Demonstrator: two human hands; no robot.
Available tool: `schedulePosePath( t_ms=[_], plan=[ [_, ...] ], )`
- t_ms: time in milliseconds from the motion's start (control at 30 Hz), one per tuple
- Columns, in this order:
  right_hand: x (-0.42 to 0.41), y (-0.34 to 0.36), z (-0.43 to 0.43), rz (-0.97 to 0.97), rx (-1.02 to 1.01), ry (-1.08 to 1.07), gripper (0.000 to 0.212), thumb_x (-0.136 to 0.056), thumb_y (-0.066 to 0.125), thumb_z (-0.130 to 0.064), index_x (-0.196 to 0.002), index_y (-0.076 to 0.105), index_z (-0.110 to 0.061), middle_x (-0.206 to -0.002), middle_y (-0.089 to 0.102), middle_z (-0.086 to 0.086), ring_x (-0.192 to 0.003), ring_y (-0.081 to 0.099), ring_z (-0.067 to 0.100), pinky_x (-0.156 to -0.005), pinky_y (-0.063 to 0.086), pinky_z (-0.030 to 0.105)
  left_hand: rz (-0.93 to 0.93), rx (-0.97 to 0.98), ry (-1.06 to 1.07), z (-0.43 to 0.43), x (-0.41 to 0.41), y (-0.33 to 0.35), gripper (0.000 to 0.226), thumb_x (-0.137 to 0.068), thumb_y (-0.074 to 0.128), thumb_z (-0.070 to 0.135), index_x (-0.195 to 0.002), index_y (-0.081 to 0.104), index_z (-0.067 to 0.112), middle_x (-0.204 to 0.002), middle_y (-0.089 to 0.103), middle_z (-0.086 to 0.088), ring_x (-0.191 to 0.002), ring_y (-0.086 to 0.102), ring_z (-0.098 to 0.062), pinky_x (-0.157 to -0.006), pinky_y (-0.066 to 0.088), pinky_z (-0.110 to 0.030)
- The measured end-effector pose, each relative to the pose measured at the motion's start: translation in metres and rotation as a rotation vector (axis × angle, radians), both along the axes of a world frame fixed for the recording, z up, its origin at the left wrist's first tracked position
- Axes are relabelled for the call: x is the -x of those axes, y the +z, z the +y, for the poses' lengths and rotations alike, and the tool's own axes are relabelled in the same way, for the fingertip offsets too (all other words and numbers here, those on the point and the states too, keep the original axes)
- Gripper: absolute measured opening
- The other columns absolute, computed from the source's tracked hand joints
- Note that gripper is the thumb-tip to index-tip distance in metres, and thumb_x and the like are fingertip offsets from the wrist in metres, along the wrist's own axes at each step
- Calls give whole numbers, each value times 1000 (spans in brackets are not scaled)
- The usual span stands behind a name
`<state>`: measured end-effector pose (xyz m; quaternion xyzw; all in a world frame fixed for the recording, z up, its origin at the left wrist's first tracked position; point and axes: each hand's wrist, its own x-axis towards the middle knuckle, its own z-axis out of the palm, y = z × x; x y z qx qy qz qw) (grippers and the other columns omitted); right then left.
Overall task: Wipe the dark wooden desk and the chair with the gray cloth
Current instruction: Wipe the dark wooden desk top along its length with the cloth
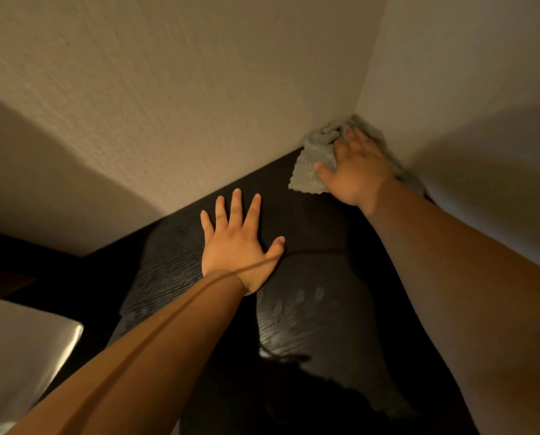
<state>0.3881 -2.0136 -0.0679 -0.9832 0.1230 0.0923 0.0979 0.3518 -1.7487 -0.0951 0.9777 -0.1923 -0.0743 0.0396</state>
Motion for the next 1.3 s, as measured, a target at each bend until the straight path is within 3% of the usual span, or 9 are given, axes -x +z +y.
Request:
schedulePosePath(
  t_ms=[167,333,600,800,900,1033,1100,1200,1300],
  plan=[
    [27,-5,-2,6,21,126,92,-99,18,-79,-168,-1,-21,-176,-11,2,-161,-10,20,-130,-5,38,18,-4,4,-1,-1,3,92,-91,23,81,-167,-2,36,-176,-10,-2,-161,-13,-34,-128,-4,-60],
    [0,-4,-7,4,52,-43,89,-100,17,-74,-168,5,-18,-176,-6,9,-162,-4,26,-131,0,43,22,2,4,-1,-1,3,91,-91,23,80,-167,0,36,-176,-9,-1,-161,-13,-33,-128,-5,-59],
    [52,-5,76,21,-13,462,82,-90,0,-63,-167,9,-35,-176,-6,-2,-162,-9,22,-130,-5,42,19,4,-13,-1,-2,3,88,-92,21,77,-167,11,32,-177,-5,-4,-161,-9,-36,-128,-3,-61],
    [29,-8,34,-25,55,126,67,-108,13,-54,-168,4,-28,-176,-5,3,-162,-6,25,-131,-2,43,8,15,-7,0,-3,0,86,-93,23,70,-168,3,32,-176,-5,-5,-161,-10,-35,-128,-4,-60],
    [72,-6,63,29,-3,238,71,-103,8,-55,-167,0,-27,-176,-11,4,-161,-10,28,-131,-3,46,18,17,-12,1,-3,1,86,-93,21,69,-168,3,32,-176,-5,-6,-161,-10,-35,-128,-5,-61],
    [158,-4,88,-33,-60,341,72,-100,18,-54,-166,24,-25,-176,6,1,-162,0,23,-131,4,46,36,5,-24,3,-4,3,84,-96,21,71,-168,3,33,-177,-3,-6,-161,-9,-36,-128,-5,-61],
    [173,-3,72,22,-15,343,74,-99,17,-62,-166,19,-30,-176,-4,-4,-162,-9,18,-131,-4,42,38,4,-18,3,-4,3,82,-97,23,69,-168,3,33,-177,-4,-5,-161,-9,-35,-128,-4,-61],
    [152,-2,31,63,153,182,92,-88,-1,-76,-168,1,-31,-174,-17,-1,-161,-13,24,-125,-13,42,31,5,-7,0,-4,4,83,-96,24,68,-168,3,34,-177,-4,-4,-161,-9,-34,-128,-4,-60],
    [137,-11,19,53,165,-44,93,-89,-3,-75,-168,1,-28,-176,-10,4,-161,-7,29,-129,-3,49,19,0,-7,-1,-4,3,83,-96,23,70,-168,4,34,-177,-3,-4,-161,-8,-35,-128,-4,-60]
  ],
)
